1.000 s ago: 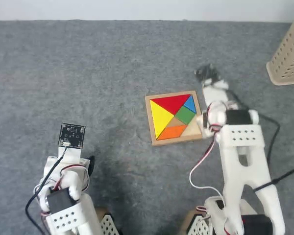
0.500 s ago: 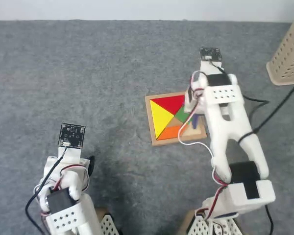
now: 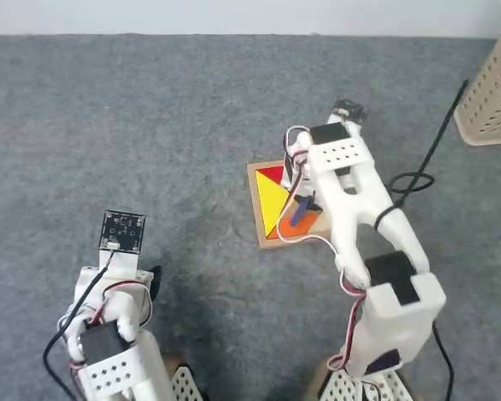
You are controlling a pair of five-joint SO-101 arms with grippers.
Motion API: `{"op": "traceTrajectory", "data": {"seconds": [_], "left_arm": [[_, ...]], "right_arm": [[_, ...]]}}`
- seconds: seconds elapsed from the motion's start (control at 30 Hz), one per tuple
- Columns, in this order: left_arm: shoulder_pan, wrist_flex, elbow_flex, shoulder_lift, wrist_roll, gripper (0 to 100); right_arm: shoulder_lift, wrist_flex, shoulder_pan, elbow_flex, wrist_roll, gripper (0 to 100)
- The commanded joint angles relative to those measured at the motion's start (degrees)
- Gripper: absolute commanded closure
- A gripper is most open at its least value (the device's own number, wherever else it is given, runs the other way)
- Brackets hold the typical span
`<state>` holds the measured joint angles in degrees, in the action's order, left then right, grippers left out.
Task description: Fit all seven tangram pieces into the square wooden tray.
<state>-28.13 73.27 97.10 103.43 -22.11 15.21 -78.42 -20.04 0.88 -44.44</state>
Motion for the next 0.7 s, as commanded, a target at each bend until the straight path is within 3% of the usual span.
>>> {"op": "traceTrajectory", "data": {"seconds": [0.0,0.23,0.43,0.67], "left_arm": [[-0.3,0.2,-0.5,0.9,-0.6,72],[-0.2,0.2,-0.5,0.9,-0.6,72],[-0.2,0.2,-0.5,0.9,-0.6,72],[-0.2,0.2,-0.5,0.9,-0.6,72]], "right_arm": [[0.0,-2.6,-0.3,-4.6,-5.0,98.8],[2.2,-2.2,-0.3,-5.0,-5.8,98.5],[2.2,-2.2,-0.4,-5.0,-2.7,89.6],[1.7,-1.6,0.0,-6.8,-1.8,93.8]]}}
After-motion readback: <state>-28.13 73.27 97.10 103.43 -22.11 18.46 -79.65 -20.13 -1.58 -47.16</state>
